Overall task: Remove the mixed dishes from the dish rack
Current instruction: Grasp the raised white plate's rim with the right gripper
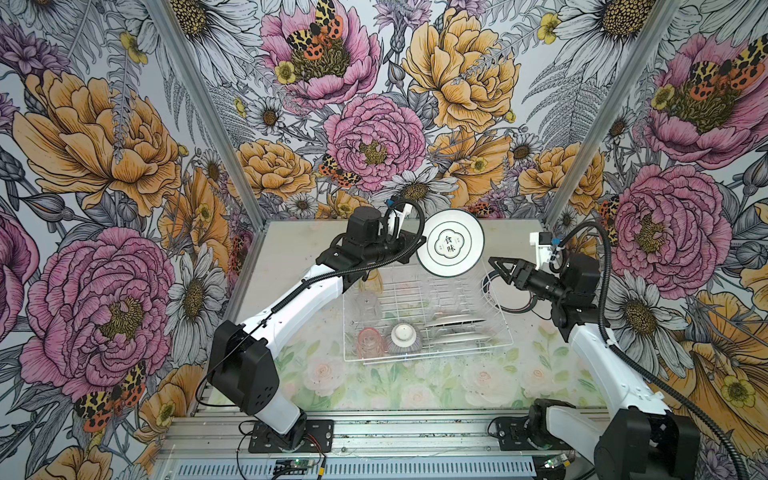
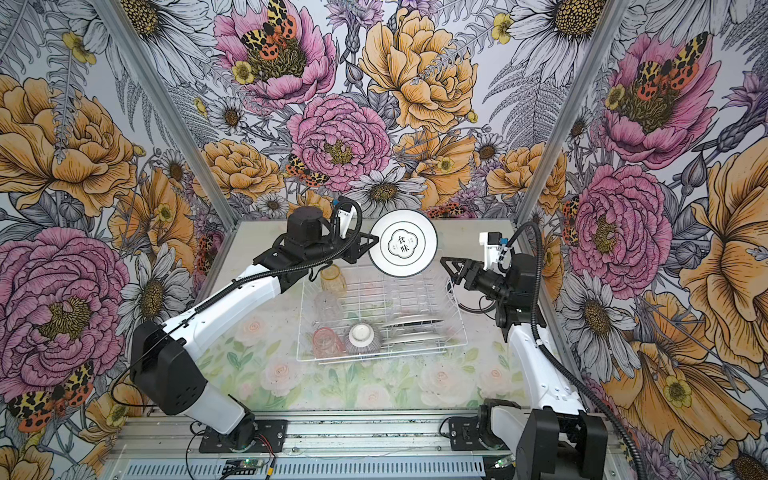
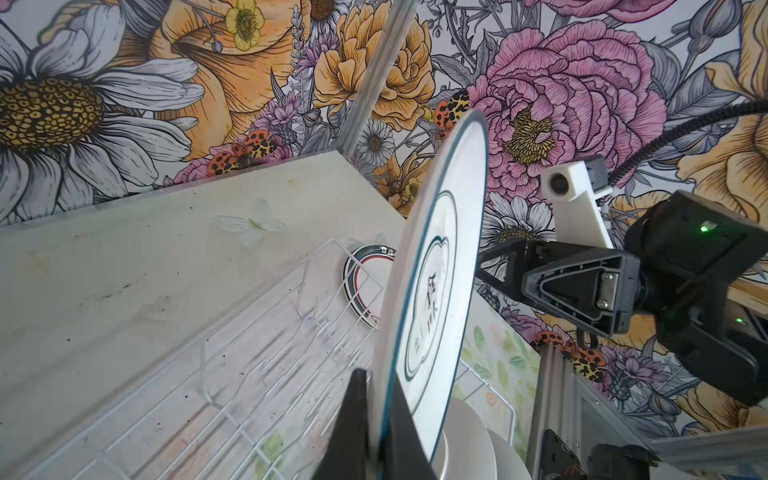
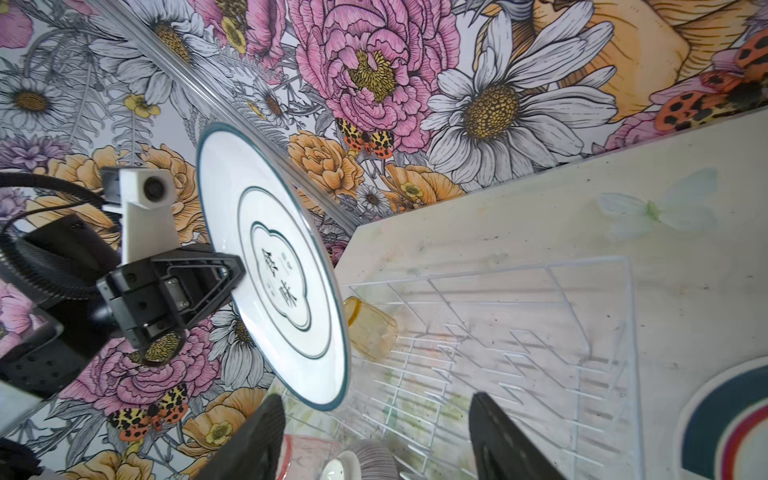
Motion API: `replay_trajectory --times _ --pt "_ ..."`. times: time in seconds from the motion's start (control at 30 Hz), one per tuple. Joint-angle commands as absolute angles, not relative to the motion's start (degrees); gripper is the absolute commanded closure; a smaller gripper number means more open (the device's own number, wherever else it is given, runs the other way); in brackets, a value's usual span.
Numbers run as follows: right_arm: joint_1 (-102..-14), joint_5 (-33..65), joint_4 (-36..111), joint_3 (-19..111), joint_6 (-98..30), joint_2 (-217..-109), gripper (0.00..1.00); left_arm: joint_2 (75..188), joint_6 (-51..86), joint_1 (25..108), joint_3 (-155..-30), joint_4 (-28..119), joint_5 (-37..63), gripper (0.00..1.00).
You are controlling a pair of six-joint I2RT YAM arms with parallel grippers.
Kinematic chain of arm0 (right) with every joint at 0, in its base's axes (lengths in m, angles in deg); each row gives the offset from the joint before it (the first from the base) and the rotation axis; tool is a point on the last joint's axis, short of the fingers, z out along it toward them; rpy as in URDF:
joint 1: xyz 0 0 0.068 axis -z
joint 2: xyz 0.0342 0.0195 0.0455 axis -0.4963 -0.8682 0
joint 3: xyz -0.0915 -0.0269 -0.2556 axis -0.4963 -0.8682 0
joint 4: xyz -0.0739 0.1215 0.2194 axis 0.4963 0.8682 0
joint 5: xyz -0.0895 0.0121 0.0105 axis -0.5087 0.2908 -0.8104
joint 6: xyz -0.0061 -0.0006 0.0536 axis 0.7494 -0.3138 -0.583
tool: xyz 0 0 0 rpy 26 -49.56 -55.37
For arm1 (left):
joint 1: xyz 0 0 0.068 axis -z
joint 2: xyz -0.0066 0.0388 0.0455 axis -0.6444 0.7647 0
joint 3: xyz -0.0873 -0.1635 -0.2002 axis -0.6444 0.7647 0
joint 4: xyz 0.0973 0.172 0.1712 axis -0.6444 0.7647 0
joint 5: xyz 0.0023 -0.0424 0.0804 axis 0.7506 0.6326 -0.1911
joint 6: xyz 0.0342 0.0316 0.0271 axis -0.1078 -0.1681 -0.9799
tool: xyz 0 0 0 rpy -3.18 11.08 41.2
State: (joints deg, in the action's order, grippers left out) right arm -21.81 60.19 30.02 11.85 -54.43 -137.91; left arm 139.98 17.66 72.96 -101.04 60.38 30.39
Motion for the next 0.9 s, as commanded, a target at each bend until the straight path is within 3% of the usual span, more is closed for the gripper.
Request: replay_trajectory --times 0.0,0.3,0.47,0.63,0.77,0.87 --pt "-23.19 63.70 17.32 11.86 -60.59 -137.97 0.29 140.86 22.85 72.60 -100.61 53.30 36.86 1.00" --pt "-24.44 62.07 16.87 12.12 -60.57 -140.31 0.33 144.44 28.40 73.06 -99.85 45.85 41.95 1.00" --pt "-24.87 61.96 15.96 12.39 -61.17 -140.95 0.42 145.94 29.67 73.51 -100.29 44.39 43.26 1.00" --pt "-25.34 62.30 15.91 13.01 -61.23 -141.22 0.60 147.55 30.46 74.20 -100.93 43.47 44.26 1.00" --pt "-25.70 62.93 15.96 13.36 -61.37 -141.41 0.67 148.66 31.83 74.49 -101.34 41.42 45.27 1.00" --pt "-25.96 63.38 15.95 13.56 -61.51 -141.50 0.80 149.54 32.26 74.92 -102.04 40.98 45.70 1.00"
